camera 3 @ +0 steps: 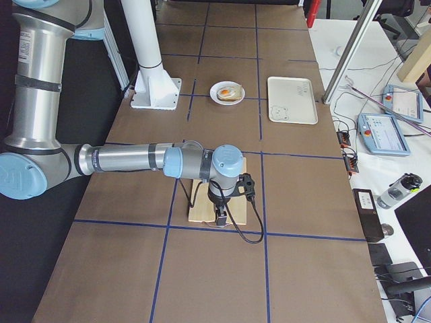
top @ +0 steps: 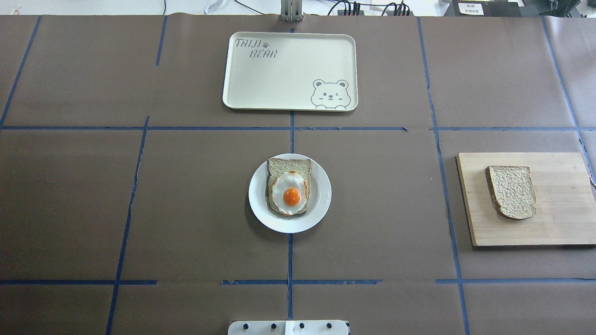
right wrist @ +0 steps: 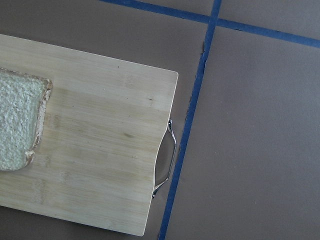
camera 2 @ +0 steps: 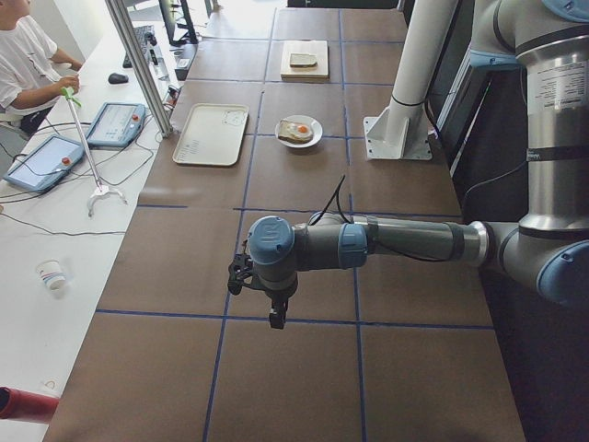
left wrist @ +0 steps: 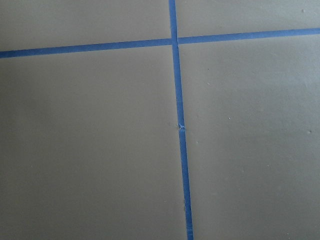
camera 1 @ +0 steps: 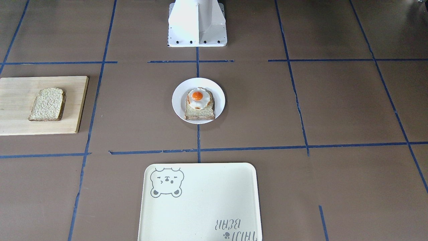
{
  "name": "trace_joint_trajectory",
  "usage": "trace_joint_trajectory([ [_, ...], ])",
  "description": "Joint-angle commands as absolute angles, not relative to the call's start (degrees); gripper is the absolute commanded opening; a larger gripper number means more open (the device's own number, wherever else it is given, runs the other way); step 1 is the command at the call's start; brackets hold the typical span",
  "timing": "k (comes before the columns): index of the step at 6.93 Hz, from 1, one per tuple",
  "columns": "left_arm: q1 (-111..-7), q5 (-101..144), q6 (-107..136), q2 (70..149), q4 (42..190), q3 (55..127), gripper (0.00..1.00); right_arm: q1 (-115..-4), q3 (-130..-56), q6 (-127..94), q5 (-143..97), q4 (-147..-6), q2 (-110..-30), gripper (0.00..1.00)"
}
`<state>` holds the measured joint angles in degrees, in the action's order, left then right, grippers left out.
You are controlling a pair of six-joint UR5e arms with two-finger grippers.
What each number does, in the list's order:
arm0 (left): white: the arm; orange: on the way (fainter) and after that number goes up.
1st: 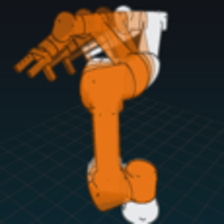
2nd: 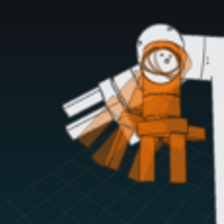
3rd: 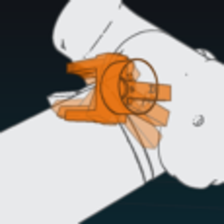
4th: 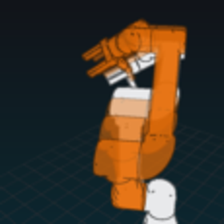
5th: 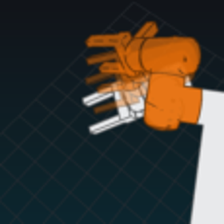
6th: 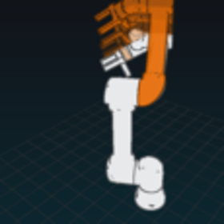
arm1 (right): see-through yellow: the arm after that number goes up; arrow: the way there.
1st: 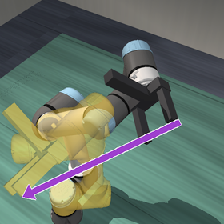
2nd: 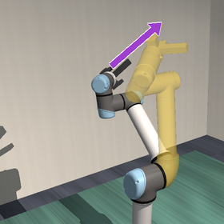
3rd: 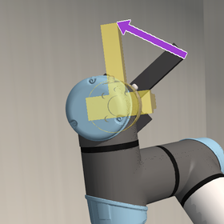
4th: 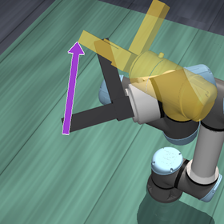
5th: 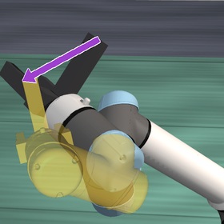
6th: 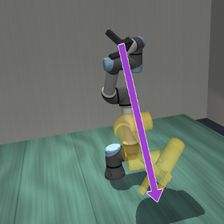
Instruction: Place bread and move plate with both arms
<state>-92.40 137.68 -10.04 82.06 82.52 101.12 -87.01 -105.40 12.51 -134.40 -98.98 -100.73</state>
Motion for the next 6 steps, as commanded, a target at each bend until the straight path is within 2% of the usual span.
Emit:
trace_joint_trajectory([
  [1, -92.4, 137.7, -10.4, 82.0, 83.7, 101.0, 1.00, -86.9, -104.7, 12.2, -134.3, -98.6, -100.9, 1.00],
  [6, -93.3, 137.3, -9.9, 80.9, 83.7, 100.3, 1.00, -86.8, -104.8, 12.4, -134.1, -98.3, -100.3, 1.00],
])
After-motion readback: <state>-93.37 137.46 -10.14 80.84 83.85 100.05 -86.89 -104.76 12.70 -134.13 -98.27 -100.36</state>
